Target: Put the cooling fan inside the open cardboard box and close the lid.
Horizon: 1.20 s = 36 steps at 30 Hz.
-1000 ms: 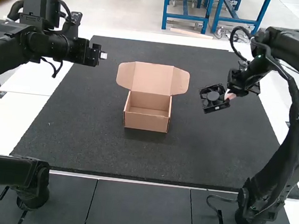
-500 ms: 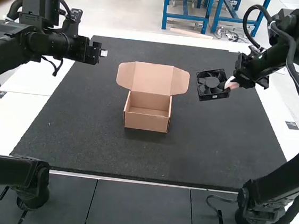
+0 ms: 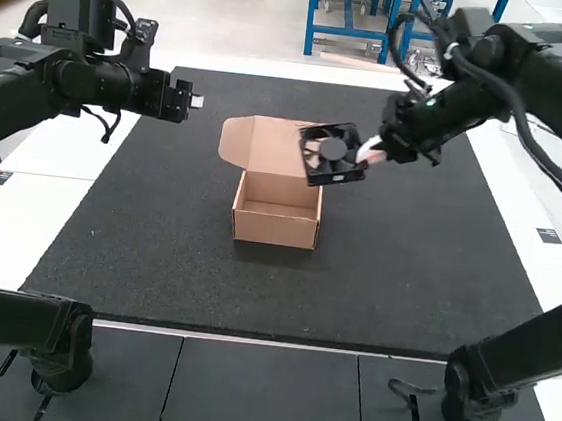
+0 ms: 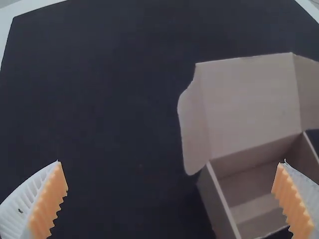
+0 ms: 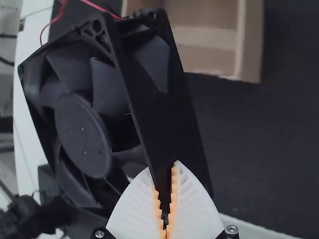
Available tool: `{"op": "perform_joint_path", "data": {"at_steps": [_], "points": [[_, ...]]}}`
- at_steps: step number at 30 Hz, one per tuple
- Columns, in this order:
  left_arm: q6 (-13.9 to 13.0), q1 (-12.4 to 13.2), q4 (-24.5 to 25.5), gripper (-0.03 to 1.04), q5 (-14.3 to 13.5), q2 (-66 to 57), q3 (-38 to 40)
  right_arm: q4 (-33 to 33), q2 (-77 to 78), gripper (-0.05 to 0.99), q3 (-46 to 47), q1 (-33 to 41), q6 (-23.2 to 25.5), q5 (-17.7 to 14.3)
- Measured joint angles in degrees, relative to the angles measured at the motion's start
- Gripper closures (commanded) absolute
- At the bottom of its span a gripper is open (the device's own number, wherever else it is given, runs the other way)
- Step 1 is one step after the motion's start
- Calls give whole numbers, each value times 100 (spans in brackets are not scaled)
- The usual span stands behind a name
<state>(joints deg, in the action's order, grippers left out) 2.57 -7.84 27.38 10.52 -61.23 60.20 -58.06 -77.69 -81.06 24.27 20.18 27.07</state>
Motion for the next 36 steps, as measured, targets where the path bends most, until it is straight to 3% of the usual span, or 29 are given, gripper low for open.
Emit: {"op": "perform_joint_path", "data": {"at_steps": [6, 13, 36], "points": [[0, 0, -2, 4, 0, 0, 0, 551, -66, 95, 98, 1032, 970, -260], [0, 2, -20, 4, -13, 0, 0, 761, -426, 95, 98, 1241, 1613, -525], [2, 0, -37, 4, -155, 2, 0, 1558, -2546, 96, -588, 1668, 2378, -1268]]}}
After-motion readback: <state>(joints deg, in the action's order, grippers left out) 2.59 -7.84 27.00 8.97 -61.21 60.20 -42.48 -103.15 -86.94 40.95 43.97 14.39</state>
